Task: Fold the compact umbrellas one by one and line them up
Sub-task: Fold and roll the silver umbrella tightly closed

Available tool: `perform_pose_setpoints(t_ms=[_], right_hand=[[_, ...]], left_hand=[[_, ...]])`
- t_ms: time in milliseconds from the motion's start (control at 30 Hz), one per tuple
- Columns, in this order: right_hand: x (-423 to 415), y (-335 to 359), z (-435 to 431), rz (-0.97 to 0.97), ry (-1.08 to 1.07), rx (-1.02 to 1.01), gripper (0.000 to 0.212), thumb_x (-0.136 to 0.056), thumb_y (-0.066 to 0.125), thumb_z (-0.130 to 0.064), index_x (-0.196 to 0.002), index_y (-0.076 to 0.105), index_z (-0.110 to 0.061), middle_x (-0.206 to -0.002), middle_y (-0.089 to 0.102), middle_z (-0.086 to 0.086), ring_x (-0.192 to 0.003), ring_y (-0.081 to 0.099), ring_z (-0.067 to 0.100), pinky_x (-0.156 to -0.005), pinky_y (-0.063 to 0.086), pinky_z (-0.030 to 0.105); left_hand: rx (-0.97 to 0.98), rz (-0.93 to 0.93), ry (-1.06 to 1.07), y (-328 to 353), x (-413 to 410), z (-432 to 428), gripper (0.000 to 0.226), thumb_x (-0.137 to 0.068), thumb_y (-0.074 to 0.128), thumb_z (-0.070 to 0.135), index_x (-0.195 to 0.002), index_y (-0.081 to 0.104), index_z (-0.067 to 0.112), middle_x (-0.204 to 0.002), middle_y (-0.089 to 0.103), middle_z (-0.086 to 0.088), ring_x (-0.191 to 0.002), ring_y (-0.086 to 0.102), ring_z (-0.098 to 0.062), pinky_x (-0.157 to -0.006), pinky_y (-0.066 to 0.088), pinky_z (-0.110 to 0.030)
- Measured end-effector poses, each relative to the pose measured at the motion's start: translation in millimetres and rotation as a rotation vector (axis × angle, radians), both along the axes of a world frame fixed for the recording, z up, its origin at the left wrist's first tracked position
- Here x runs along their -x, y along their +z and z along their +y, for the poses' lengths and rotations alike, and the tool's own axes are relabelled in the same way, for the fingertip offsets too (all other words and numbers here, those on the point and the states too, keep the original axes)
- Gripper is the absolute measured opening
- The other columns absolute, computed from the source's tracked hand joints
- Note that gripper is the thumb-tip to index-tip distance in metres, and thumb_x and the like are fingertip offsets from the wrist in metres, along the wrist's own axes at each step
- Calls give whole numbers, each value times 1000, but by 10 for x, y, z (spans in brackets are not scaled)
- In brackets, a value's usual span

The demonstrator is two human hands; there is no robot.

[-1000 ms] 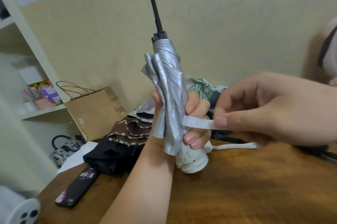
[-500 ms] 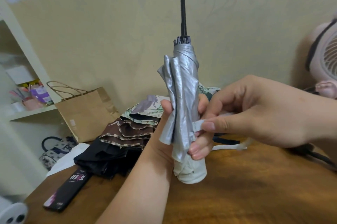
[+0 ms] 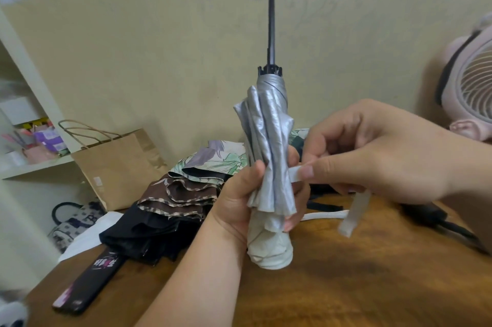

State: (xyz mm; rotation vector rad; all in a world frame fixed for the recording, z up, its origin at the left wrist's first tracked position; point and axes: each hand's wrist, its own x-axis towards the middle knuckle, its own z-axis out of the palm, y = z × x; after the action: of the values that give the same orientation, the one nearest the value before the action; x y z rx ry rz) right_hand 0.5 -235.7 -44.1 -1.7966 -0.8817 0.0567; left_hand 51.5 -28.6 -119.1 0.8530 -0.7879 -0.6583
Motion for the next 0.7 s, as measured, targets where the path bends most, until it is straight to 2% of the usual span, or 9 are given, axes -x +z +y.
perform_pose_setpoints(t_ms=[100, 267, 367, 433, 500, 567, 633, 667, 700], right_hand=[[-85, -36, -8, -52, -74, 28, 20, -83, 77, -14, -68, 71, -4, -48, 56, 4, -47, 44, 16, -45, 35, 23], [-160, -70, -36, -30, -122, 39, 29, -81, 82, -24, -69, 69, -1, -50, 56, 7, -50, 43, 23, -48, 33, 31], [-198, -91, -63, -76, -200, 210, 18, -86, 75, -20, -71, 71, -11, -58, 64, 5, -54, 53, 20, -54, 41, 32], [-216, -83, -126, -287, -392, 345, 6, -84, 73, -31, -80, 71, -27, -78, 71, -8, -69, 63, 8, -64, 50, 22], [-208, -51, -149, -632, -568, 373, 23, -81, 73, -32, -101, 64, -38, -108, 65, -18, -104, 60, 5, -91, 50, 22], [-222, -59, -121, -808, -546, 452, 62, -77, 75, -18, -131, 51, -38, -143, 49, -10, -140, 39, 16, -117, 31, 37], [-270, -152, -39, -778, -488, 698, 93, -76, 72, -17, -150, 26, -48, -161, 28, -11, -155, 11, 14, -126, 6, 43], [-323, -230, -10, -775, -472, 779, 94, -77, 70, -24, -151, 19, -52, -162, 26, -13, -156, 7, 13, -126, 0, 45], [-366, -303, 13, -778, -457, 812, 84, -78, 67, -34, -148, 25, -51, -155, 36, -14, -154, 17, 13, -126, 0, 47]], left_hand=[[-9, -73, 86, 45, 21, -41, 33, -91, 75, 32, -110, 63, 7, -92, 72, -3, -70, 69, -14, -60, 57, -26], [24, 80, 202, 48, 76, -55, 30, -79, 85, 11, -102, 70, -2, -91, 70, -20, -67, 72, -26, -60, 60, -33], [-230, -8, 431, 142, 117, -33, 26, -64, 89, 13, -84, 76, 2, -72, 72, -13, -54, 68, -21, -49, 56, -28], [-418, 15, 493, 223, 121, 14, 23, -62, 82, 12, -82, 76, 2, -70, 69, -12, -52, 66, -21, -49, 54, -27], [-579, 100, 457, 283, 142, 54, 19, -64, 78, 12, -79, 73, 2, -68, 66, -13, -51, 63, -21, -47, 53, -25], [-684, 149, 370, 282, 137, 92, 9, -69, 73, 10, -70, 68, 2, -60, 63, -11, -45, 59, -17, -43, 49, -22], [-733, 133, 229, 231, 121, 115, 18, -66, 80, 11, -78, 70, 2, -65, 65, -10, -52, 61, -18, -49, 52, -25], [-754, 121, 164, 193, 110, 127, 33, -61, 87, 15, -87, 71, 3, -71, 67, -9, -59, 62, -18, -56, 52, -27], [-778, 124, 119, 143, 79, 144, 44, -56, 91, 19, -92, 71, 4, -74, 68, -8, -62, 63, -18, -59, 53, -28]])
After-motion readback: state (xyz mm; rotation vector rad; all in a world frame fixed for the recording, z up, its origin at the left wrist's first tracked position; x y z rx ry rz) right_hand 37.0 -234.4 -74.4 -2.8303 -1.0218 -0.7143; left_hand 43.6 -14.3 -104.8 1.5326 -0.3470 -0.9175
